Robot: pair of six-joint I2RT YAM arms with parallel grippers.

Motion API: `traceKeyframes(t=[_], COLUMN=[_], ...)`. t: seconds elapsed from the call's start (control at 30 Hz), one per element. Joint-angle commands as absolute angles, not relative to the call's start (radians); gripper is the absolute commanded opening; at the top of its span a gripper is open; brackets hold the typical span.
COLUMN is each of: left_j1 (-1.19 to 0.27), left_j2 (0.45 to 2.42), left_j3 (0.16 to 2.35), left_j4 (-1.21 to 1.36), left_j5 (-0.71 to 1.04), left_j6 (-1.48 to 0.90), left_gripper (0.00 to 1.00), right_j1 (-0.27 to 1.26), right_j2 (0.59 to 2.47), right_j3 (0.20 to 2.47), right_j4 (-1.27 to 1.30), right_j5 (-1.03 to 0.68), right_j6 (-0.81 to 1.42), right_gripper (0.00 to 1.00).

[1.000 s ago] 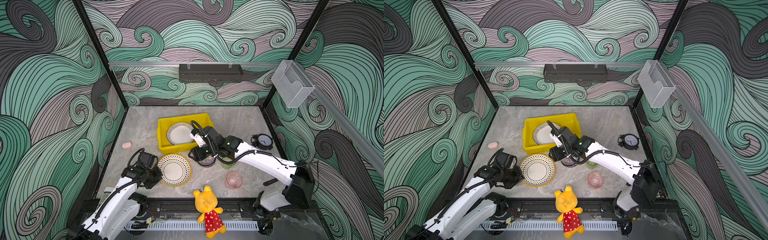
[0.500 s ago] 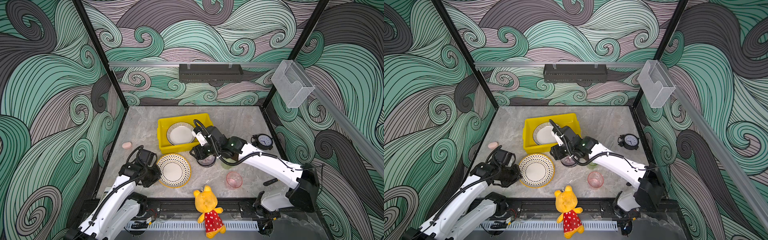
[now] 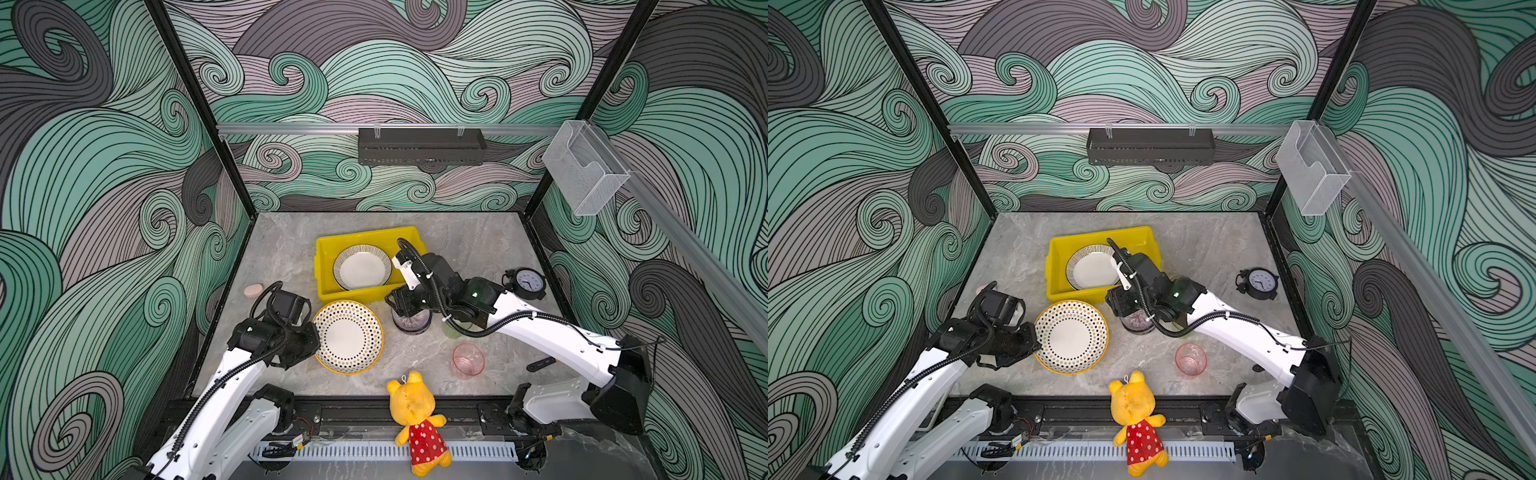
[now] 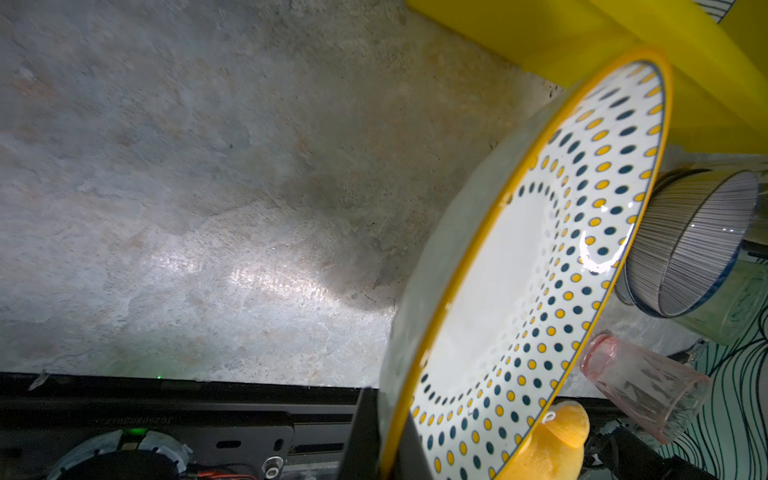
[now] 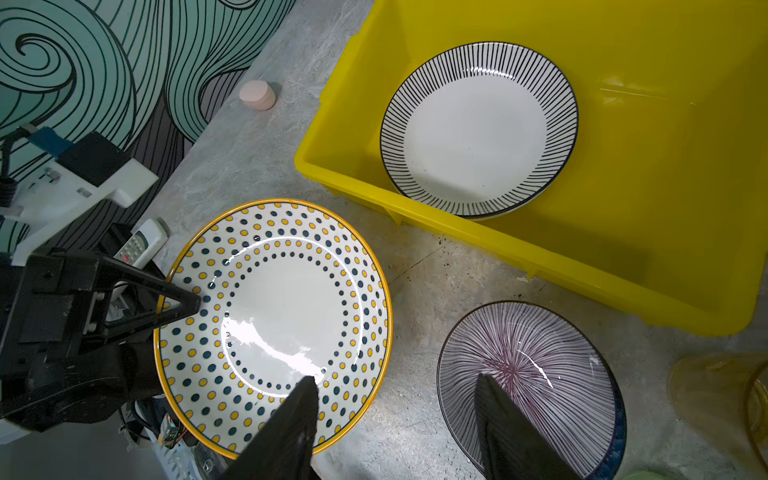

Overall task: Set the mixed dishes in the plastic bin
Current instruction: 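Tilt the polka-dot plate up on edge with the left gripper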

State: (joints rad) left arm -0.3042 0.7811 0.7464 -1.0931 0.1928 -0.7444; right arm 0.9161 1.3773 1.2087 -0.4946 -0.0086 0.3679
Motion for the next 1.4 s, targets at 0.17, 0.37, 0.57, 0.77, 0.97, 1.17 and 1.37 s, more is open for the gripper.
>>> traceKeyframes(t=[0.17, 0.37, 0.57, 0.77, 0.97, 1.17, 1.37], left_j1=[-0.307, -0.307, -0.307, -0.306, -0.307, -0.307, -0.307], left_j2=[0.773, 0.803, 0.842, 0.885, 0.927, 0.954, 0.977], left_j3=[0.866, 0.926, 0.969, 1.014, 1.053, 1.072, 1.086], left_j4=[-1.06, -1.055, -1.052, -1.05, -1.021, -0.98, -0.921], left_j5=[0.22, 0.224, 0.221, 0.214, 0.212, 0.2, 0.195], left_j6=[-0.715, -0.697, -0.69, -0.684, -0.68, -0.688, -0.696], left_gripper=[0.0, 0.0, 0.0, 0.0, 0.0, 0.0, 0.0], right_j1=[0.921, 0.922, 0.914, 0.835, 0.769, 0.727, 0.705], right_j2=[1.324, 1.327, 1.316, 1.313, 1.296, 1.278, 1.281], right_j3=[1.193, 1.204, 1.204, 1.193, 1.17, 1.153, 1.153], right_j4=[-0.46, -0.457, -0.46, -0.459, -0.442, -0.443, -0.441], right_j5=[0.044, 0.05, 0.062, -0.028, -0.07, -0.078, -0.09], right_j6=[0.374, 0.359, 0.35, 0.403, 0.412, 0.401, 0.397], right_gripper=[0.62, 0.62, 0.62, 0.63, 0.63, 0.63, 0.63])
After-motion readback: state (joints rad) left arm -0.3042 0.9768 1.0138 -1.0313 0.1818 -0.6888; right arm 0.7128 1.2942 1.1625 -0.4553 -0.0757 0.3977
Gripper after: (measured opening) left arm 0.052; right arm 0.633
